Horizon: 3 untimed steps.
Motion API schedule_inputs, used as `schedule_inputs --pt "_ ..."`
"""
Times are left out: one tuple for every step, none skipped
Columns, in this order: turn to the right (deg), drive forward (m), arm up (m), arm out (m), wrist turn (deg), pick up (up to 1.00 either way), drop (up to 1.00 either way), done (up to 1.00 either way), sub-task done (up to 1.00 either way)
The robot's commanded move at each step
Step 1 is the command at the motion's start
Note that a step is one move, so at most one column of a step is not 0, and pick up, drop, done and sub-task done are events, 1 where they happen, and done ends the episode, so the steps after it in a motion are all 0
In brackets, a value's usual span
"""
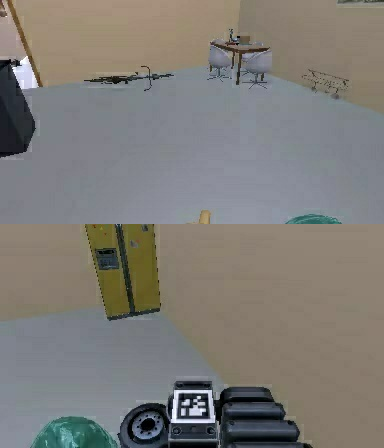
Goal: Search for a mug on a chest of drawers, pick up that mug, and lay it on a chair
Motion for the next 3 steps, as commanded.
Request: schedule_inputs --pt "0.0 0.60 0.00 0.00 0.0 0.00 0.00 0.00 0.00" --pt "12.0 0.00 0.00 0.00 0.0 0.00 0.00 0.00 0.00" --pt "0.0 1.00 0.00 0.00 0.0 0.00 0.00 0.00 0.00"
